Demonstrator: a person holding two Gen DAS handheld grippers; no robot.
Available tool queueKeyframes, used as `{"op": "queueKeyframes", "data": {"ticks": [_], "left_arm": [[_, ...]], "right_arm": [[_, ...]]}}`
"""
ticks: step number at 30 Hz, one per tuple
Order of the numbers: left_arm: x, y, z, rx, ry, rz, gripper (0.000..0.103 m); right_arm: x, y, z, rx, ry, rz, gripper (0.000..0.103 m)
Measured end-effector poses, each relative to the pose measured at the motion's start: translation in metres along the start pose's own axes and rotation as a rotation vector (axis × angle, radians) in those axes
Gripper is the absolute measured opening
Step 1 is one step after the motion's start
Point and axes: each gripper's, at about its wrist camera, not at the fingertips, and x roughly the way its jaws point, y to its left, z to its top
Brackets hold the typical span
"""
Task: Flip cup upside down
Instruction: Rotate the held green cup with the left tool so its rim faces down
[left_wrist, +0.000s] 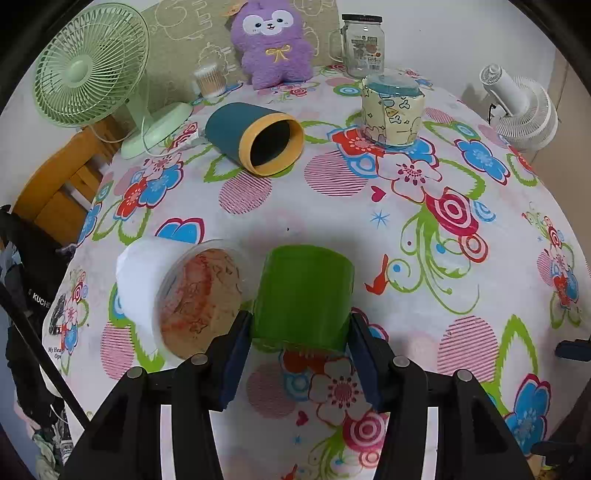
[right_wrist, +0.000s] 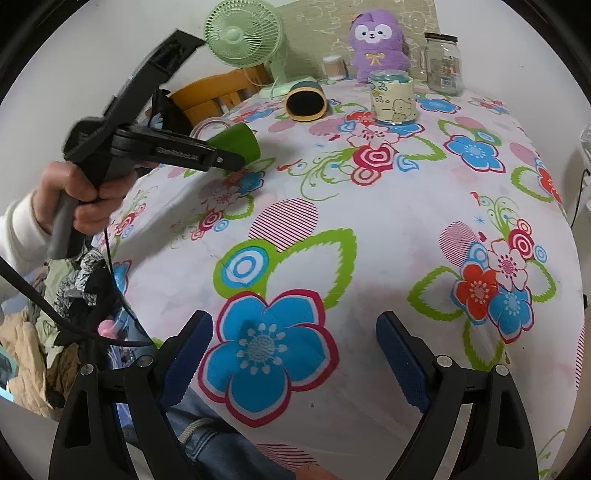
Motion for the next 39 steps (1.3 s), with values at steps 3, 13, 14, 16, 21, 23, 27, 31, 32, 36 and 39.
{"op": "queueKeyframes", "data": {"ticks": [3,13,14,16,21,23,27,31,32,36,39], "left_arm": [[-0.014,-0.001,0.0,0.022,0.022,-0.007,0.054],[-0.058,-0.015,-0.006,0.207,0.316,0.009,0.054],[-0.057,-0.019,-0.01,0.224,0.364,0.006,0.054],[-0.055,-0.025,-0.016,0.242,0.426,-0.003,0.054],[-0.047,-0.038,-0.029,0.274,0.544,0.001,0.054],[-0.044,-0.041,-0.031,0.286,0.568,0.012,0.054],[-0.038,-0.043,-0.031,0.291,0.61,0.027,0.054],[-0.032,-0.043,-0.031,0.298,0.639,0.044,0.054],[-0.03,-0.043,-0.03,0.296,0.646,0.045,0.054],[-0.022,-0.042,-0.026,0.292,0.66,0.045,0.055],[-0.017,-0.044,-0.025,0.29,0.673,0.05,0.055]], "right_arm": [[0.0,0.004,0.001,-0.014,-0.004,0.009,0.092],[-0.003,0.026,0.004,-0.096,-0.046,0.037,0.092],[-0.004,0.028,0.005,-0.11,-0.058,0.043,0.092],[-0.004,0.031,0.005,-0.121,-0.074,0.051,0.092],[-0.004,0.034,0.007,-0.143,-0.122,0.095,0.092],[-0.003,0.035,0.01,-0.151,-0.137,0.105,0.092],[0.001,0.035,0.015,-0.162,-0.159,0.13,0.092],[0.01,0.031,0.02,-0.15,-0.152,0.136,0.092],[0.011,0.03,0.02,-0.145,-0.15,0.139,0.092],[0.016,0.027,0.02,-0.137,-0.143,0.141,0.092],[0.016,0.025,0.021,-0.139,-0.144,0.136,0.092]]}}
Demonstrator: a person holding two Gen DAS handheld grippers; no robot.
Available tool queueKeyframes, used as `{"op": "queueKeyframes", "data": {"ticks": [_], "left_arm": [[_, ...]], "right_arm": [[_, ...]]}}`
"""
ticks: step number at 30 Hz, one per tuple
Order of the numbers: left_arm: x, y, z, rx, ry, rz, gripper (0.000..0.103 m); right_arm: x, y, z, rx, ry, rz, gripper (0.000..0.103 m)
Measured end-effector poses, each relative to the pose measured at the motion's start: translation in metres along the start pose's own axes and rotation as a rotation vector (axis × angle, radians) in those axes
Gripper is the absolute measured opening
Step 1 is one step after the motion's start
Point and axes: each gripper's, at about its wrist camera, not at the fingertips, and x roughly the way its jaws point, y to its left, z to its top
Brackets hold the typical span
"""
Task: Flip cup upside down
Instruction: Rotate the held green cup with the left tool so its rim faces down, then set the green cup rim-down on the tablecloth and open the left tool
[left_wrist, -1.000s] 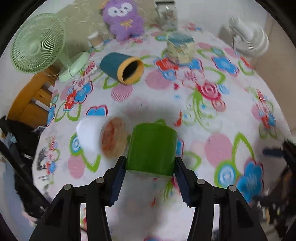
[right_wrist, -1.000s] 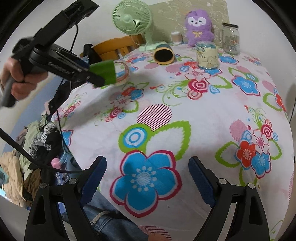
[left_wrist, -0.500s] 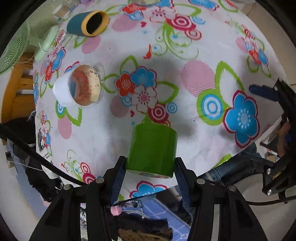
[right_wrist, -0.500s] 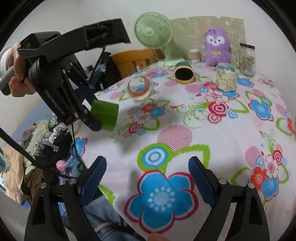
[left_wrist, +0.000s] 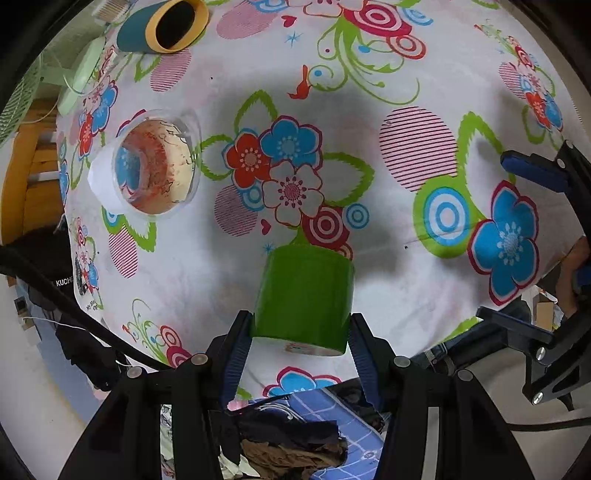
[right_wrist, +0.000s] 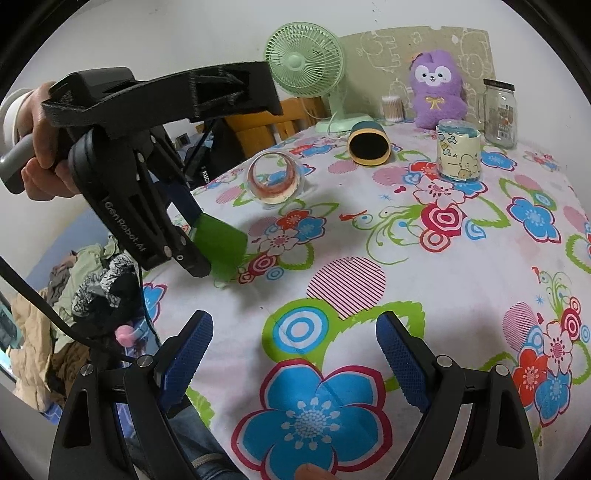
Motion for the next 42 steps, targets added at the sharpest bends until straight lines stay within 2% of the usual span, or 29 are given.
{"op": "queueKeyframes", "data": {"ticks": [16,18,22,29,37,42], "left_arm": [[0.003,0.0,0.018,-0.021,0.013,-0.01,0.055],[0.003,0.001,0.017,-0.025,0.01,-0.009,0.063],[0.001,0.003,0.014,-0.033,0.0,0.002,0.072],[-0.015,0.013,0.003,-0.067,-0.065,0.007,0.081],[-0.032,0.019,-0.02,-0.1,-0.159,-0.036,0.081],[-0.043,0.027,-0.035,-0.143,-0.248,-0.094,0.081]], "right_arm": [[0.002,-0.001,0.001,-0.01,0.002,-0.003,0.092],[0.002,0.0,0.002,-0.015,0.004,-0.005,0.092],[0.002,0.001,0.004,-0.015,0.007,-0.017,0.092],[0.001,0.01,0.011,-0.034,0.009,-0.028,0.092],[0.0,0.02,0.019,-0.031,0.016,-0.055,0.092],[-0.005,0.027,0.026,-0.025,0.012,-0.084,0.092]]}}
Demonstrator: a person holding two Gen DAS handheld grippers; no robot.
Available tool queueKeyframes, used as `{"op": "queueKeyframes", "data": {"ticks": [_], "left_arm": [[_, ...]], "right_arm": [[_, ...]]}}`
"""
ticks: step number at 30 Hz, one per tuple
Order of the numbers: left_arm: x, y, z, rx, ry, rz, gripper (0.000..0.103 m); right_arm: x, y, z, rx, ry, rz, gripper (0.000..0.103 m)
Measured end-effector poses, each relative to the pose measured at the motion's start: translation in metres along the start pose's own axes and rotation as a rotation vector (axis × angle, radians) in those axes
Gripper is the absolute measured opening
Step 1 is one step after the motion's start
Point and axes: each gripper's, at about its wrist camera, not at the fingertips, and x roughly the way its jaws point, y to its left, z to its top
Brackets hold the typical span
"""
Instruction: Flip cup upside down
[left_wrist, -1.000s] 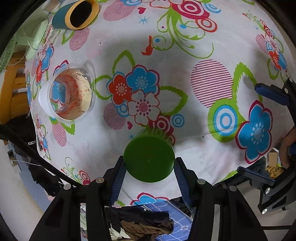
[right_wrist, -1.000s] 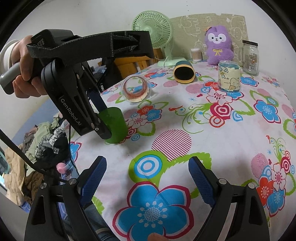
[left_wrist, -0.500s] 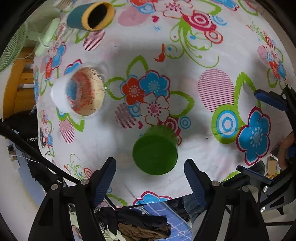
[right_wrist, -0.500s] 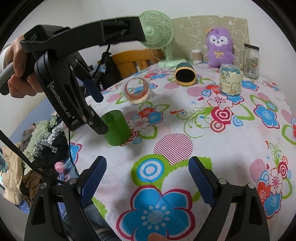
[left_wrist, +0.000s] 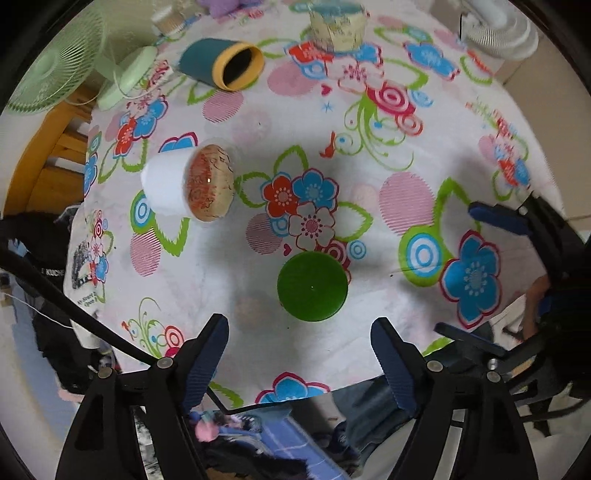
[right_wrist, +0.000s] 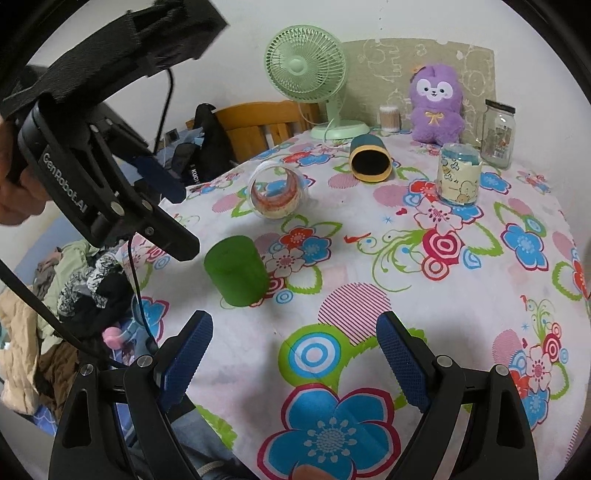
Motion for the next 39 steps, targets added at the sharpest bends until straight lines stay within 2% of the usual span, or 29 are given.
{"op": "queueKeyframes", "data": {"ticks": [11,17,20,25,33,39], "left_arm": [[-0.023,0.018,-0.036,-0.105,-0.25,-0.1,0.084],[-0.026,0.021,-0.057,-0.137,-0.393,-0.106,0.084],[-0.027,0.024,-0.067,-0.167,-0.468,-0.094,0.084],[-0.019,0.026,-0.08,-0.206,-0.529,-0.107,0.084],[-0.01,0.032,-0.102,-0.316,-0.648,-0.09,0.085],[-0.002,0.036,-0.111,-0.35,-0.661,-0.085,0.086]], "right_arm": [[-0.011,0.013,0.009,0.018,0.001,-0.088,0.092],[-0.026,0.025,0.013,0.014,-0.084,-0.212,0.092],[-0.035,0.031,0.016,0.015,-0.129,-0.241,0.092],[-0.043,0.038,0.019,0.016,-0.16,-0.277,0.092],[-0.044,0.049,0.021,0.016,-0.155,-0.29,0.092],[-0.041,0.053,0.02,0.021,-0.144,-0.284,0.092]]}}
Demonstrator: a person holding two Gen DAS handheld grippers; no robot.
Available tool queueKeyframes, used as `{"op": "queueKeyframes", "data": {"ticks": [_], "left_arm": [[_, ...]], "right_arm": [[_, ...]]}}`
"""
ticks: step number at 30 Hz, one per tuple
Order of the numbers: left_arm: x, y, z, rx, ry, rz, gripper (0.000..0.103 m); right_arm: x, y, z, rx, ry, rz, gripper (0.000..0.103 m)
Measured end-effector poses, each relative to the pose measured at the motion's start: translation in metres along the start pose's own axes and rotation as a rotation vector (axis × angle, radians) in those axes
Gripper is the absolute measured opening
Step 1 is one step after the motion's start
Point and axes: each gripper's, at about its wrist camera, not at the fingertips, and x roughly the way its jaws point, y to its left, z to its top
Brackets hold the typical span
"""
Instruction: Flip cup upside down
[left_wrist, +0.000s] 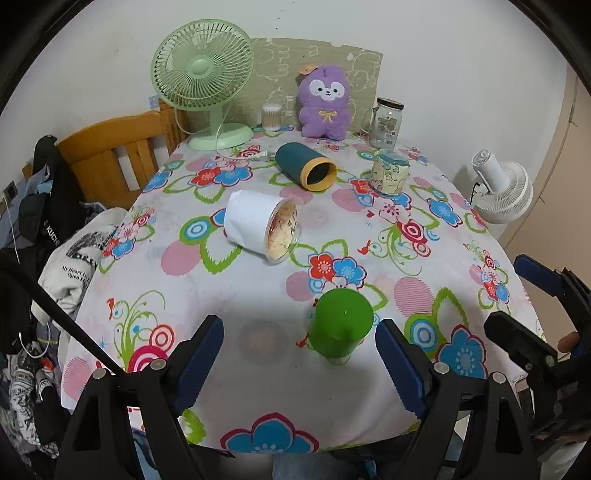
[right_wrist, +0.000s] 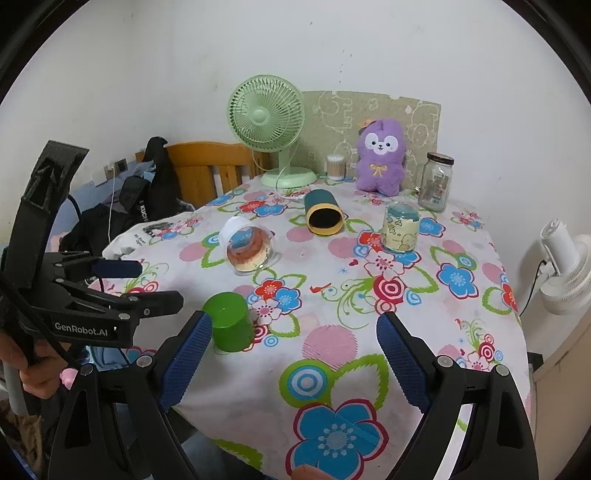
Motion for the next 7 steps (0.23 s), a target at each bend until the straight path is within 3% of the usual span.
{"op": "queueKeyframes", "data": {"ticks": [7], "left_arm": [[0.0036,0.0042,-0.0071,-0.017,0.02,-0.004,0.086]], "right_arm": [[0.0014,0.0016,-0.0007,0.004,0.01,0.009,0.092]]}}
